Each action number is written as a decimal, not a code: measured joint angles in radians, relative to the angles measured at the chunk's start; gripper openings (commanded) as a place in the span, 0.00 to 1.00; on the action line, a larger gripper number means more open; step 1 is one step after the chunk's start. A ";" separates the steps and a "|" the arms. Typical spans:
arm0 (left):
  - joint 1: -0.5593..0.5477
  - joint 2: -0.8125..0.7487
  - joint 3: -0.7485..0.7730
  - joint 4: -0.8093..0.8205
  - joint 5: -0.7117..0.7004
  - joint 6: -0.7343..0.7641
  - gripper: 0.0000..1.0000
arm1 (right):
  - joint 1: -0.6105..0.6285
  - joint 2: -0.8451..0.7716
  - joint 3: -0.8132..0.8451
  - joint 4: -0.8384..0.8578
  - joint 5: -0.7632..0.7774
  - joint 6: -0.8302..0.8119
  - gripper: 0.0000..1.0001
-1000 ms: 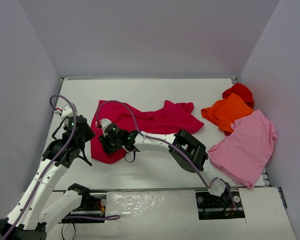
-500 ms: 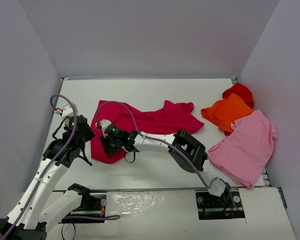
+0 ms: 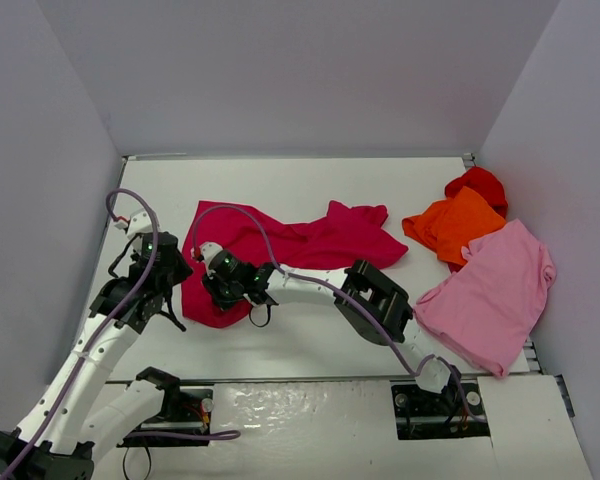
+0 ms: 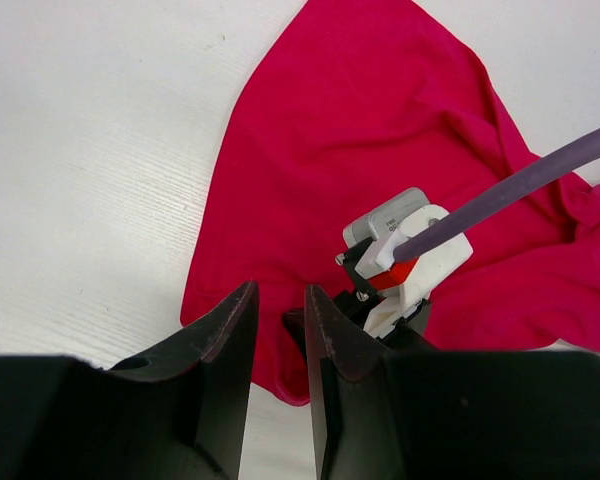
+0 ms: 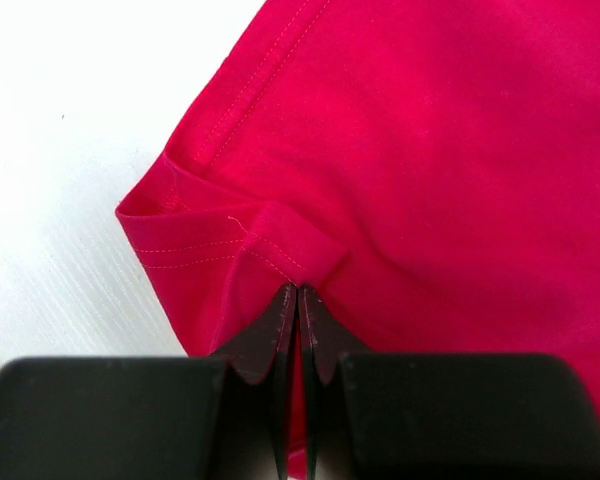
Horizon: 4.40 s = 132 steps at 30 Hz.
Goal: Fold and stack the t-shirts
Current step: Flatten out the tshirt
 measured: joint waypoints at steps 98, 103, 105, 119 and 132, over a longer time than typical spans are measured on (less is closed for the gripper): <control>-0.006 -0.194 0.039 -0.188 -0.034 -0.060 0.23 | 0.020 0.019 -0.047 0.150 -0.215 -0.055 0.14; -0.006 -0.183 0.033 -0.185 -0.029 -0.065 0.23 | 0.027 0.024 0.003 0.141 -0.259 -0.043 0.13; -0.006 -0.180 0.032 -0.184 -0.027 -0.065 0.23 | 0.034 0.024 0.019 0.142 -0.284 -0.034 0.12; -0.005 -0.163 0.018 -0.153 -0.006 -0.068 0.23 | 0.137 -0.079 -0.180 0.172 -0.323 0.012 0.20; -0.005 -0.227 0.018 -0.181 0.011 -0.080 0.23 | -0.139 0.074 0.193 0.168 -0.229 0.041 0.27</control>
